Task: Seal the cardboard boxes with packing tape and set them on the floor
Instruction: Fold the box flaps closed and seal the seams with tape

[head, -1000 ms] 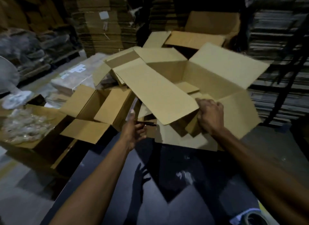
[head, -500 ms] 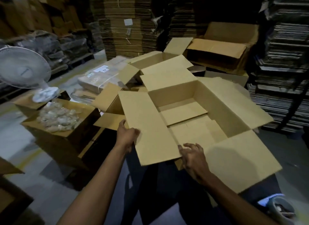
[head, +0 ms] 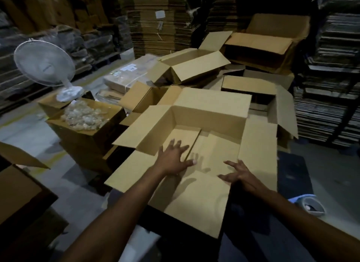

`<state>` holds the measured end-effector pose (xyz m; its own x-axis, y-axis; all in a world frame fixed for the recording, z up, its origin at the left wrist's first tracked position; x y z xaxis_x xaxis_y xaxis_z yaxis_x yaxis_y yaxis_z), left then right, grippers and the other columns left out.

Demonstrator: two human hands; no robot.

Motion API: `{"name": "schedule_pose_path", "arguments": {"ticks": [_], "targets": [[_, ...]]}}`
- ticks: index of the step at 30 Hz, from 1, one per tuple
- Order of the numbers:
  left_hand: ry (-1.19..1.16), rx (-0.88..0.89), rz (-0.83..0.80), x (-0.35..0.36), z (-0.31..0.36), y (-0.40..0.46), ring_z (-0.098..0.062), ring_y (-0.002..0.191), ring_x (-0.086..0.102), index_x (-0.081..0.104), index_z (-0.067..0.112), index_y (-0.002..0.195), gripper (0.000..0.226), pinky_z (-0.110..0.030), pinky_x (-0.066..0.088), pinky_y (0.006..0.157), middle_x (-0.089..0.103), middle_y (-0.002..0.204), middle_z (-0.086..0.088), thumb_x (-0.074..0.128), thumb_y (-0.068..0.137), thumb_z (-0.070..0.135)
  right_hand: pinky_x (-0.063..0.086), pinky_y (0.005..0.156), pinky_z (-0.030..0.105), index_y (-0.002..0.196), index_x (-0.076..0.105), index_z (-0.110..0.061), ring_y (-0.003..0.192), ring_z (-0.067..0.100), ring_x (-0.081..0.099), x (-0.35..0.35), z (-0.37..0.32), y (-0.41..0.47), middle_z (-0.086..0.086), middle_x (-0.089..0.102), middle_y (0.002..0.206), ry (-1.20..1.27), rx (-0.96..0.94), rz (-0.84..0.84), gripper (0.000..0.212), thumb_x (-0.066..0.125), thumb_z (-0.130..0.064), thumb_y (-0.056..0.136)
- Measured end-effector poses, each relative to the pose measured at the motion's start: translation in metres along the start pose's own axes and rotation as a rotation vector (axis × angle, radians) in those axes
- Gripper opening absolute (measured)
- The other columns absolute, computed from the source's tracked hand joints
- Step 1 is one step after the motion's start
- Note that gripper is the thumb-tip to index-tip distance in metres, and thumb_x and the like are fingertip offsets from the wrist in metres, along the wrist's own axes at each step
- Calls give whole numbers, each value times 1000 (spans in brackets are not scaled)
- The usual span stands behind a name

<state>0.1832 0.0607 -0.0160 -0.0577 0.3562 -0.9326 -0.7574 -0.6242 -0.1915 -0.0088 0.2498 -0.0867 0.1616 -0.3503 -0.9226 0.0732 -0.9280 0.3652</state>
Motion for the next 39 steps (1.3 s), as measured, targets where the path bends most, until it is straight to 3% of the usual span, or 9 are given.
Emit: {"name": "schedule_pose_path", "arguments": {"ticks": [3, 5, 9, 13, 16, 19, 27, 34, 39], "targets": [[44, 14, -150, 60, 24, -16, -26, 161, -5, 27, 31, 163, 85, -66, -2, 122, 12, 173, -9, 32, 95, 81, 40, 95, 73, 116, 74, -40, 130, 38, 56, -5, 12, -29, -2, 71, 126, -123, 51, -191, 30, 66, -45, 87], [78, -4, -195, 94, 31, -28, -27, 160, -8, 20, 30, 165, 89, -67, -4, 121, 6, 174, -10, 22, 93, 84, 46, 95, 69, 121, 71, -40, 126, 45, 57, -5, 31, -56, 9, 65, 134, -87, 290, -270, 68, 89, -25, 58], [106, -15, -155, 127, 39, -43, -28, 158, -21, 1, 30, 167, 120, -69, -10, 119, -16, 172, -8, -6, 69, 99, 35, 111, 46, 138, 61, -24, 137, 41, 42, -38, 51, -119, 21, 46, 148, 226, 998, 194, 68, 82, -15, 74], [101, -9, -132, 129, 39, -44, -27, 156, -25, -5, 30, 166, 135, -68, -13, 119, -24, 170, -7, -18, 54, 104, 47, 105, 49, 148, 42, -15, 130, 40, 52, 4, 54, -172, 17, 51, 147, 1182, 1753, 748, 75, 77, -40, 86], [100, 0, -129, 128, 40, -40, -26, 157, -24, -6, 31, 166, 131, -68, -13, 119, -22, 171, -6, -14, 57, 104, 56, 87, 51, 140, 54, -24, 118, 36, 61, 15, 54, -153, 10, 62, 138, 1865, 1663, 1214, 50, 61, -46, 95], [97, -1, -145, 127, 43, -36, -24, 157, -23, -7, 32, 165, 131, -68, -13, 119, -22, 171, -4, -13, 57, 105, 55, 79, 44, 147, 43, -30, 115, 29, 63, -19, 36, -136, 3, 60, 137, 1798, 1455, 1430, 57, 60, -46, 95], [-227, -173, 59, 106, 5, -29, -21, 161, -4, 17, 28, 166, 83, -56, 0, 125, 4, 174, -6, 35, 99, 74, 26, 121, 36, 145, 55, -33, 148, 14, 33, -31, -35, -37, -5, 42, 159, 526, 786, 138, 83, 28, -85, 86], [-727, -856, 570, 74, -133, -47, -39, 150, 28, 30, 14, 159, 82, -58, 29, 117, 34, 163, -17, 67, 95, 50, 7, 126, 50, 158, 31, -37, 157, 18, 8, 38, -45, -35, -1, 16, 170, 110, 651, -314, 91, -3, -84, 88], [-1415, -948, 787, 57, -179, -31, -40, 128, 56, 33, 7, 153, 89, -51, 49, 108, 57, 144, -19, 85, 82, 19, 8, 125, 50, 162, 14, -36, 157, 22, 6, 47, -42, -35, 3, 7, 171, -56, 544, -439, 101, -9, -90, 80]]}}
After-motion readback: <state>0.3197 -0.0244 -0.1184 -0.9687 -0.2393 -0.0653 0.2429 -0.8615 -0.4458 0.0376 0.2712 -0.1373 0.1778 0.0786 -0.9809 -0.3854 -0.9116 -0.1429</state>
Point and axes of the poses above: each hand's wrist, its own y-axis towards the middle knuckle, its own x-axis out of the palm, z = x × y, the point moved 7 cm from there along y, towards the middle knuckle
